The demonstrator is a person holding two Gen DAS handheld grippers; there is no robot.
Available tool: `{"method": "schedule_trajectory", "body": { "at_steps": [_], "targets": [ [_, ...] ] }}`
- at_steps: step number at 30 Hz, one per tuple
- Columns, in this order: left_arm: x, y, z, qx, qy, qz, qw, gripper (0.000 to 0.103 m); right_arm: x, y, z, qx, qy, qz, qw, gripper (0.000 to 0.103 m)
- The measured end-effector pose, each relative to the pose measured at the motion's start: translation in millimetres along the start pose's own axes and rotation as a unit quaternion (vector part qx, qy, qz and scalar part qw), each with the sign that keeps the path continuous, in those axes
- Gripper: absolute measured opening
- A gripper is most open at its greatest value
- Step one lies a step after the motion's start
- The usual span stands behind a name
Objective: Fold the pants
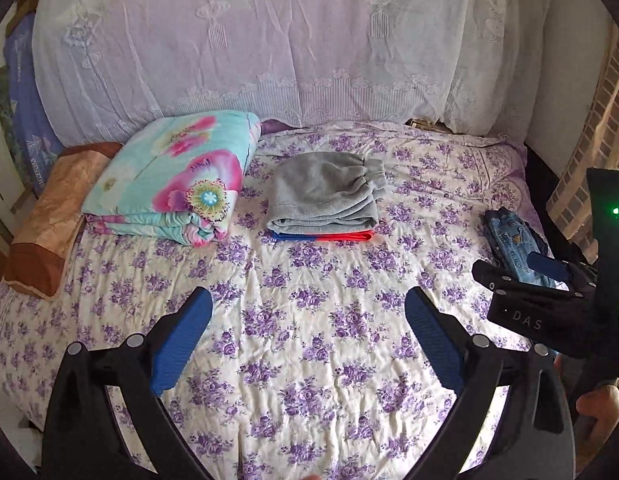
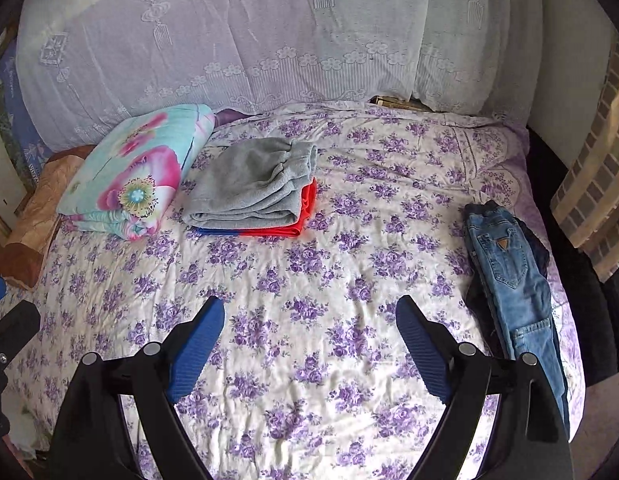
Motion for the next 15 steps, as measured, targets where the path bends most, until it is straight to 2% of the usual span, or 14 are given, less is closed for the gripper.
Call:
{"method": "schedule_trajectory", "body": {
  "at_steps": [7, 15],
  "targets": [
    [-1, 40, -18, -0.020, -0.007, -0.022, 0.9995, 0.094, 5, 41, 7, -0.020, 0.027, -0.021, 0.999, 0.089],
    [-1, 47, -27, -0.023, -0.008, -0.023, 0.9994, 0.094, 10, 55, 13, -0.032, 0.044, -0.024, 0.998, 0.089]
  ]
}}
Point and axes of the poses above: each gripper's, at about its wrist camera, not at the fingertips, and y roughly against the way its jaws point, z to its left, x to its underside, the point moved 1 cm from there along -y, roughly the way its jaws point, and after that the axes turned 14 degrees about -z, right-handed, at the moved point
